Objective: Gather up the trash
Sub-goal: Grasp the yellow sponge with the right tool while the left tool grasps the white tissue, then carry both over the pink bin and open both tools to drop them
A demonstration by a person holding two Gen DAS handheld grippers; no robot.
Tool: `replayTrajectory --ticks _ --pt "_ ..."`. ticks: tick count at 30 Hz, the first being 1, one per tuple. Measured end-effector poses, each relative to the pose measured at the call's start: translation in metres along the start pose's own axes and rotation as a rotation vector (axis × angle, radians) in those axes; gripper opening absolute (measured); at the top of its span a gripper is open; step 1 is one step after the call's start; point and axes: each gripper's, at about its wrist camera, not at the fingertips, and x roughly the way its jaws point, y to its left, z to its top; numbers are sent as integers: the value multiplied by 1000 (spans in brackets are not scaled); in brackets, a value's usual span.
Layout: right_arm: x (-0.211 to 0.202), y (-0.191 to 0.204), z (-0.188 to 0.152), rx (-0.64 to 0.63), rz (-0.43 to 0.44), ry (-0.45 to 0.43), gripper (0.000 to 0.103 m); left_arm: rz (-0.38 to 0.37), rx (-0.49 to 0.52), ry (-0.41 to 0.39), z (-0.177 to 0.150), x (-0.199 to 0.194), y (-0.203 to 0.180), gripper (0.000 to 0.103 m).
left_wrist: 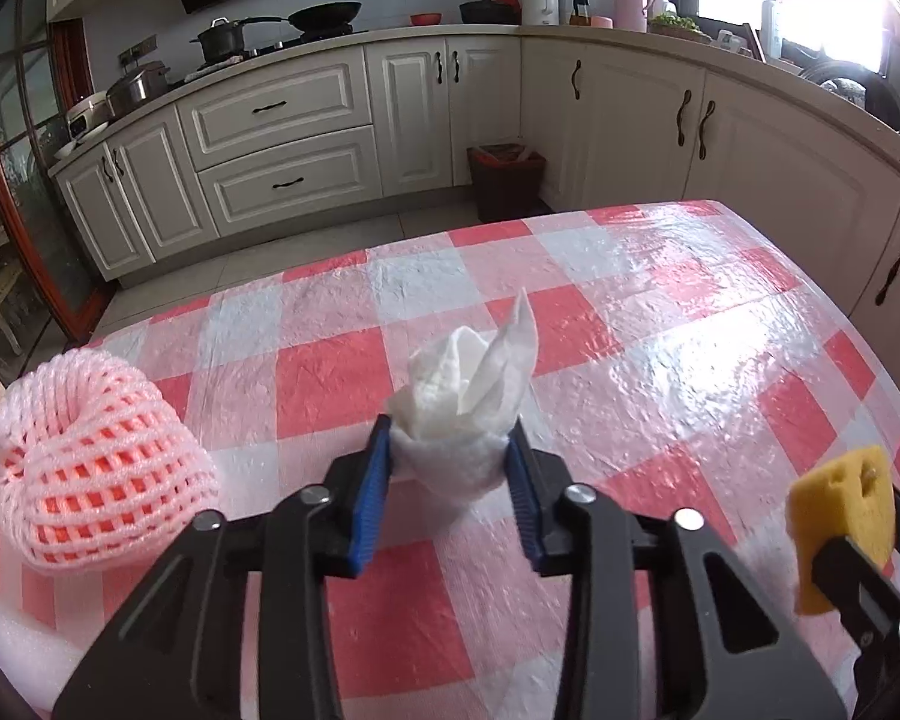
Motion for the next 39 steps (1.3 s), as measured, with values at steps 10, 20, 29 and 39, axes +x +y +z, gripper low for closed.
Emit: replayTrajectory --ticks 10,20,29,39 --pt "-3 1 0 -2 -8 -12 55 -32 -19 -35 -46 -47 4 24" --pt "-23 17 -16 -46 10 -24 55 -8 -40 -85 -104 -109 20 23" --pt "-46 47 -37 -117 54 -8 55 8 -83 -115 -147 -156 47 23" --pt "-70 104 -58 -231 156 8 55 57 -105 -175 -188 -222 80 23"
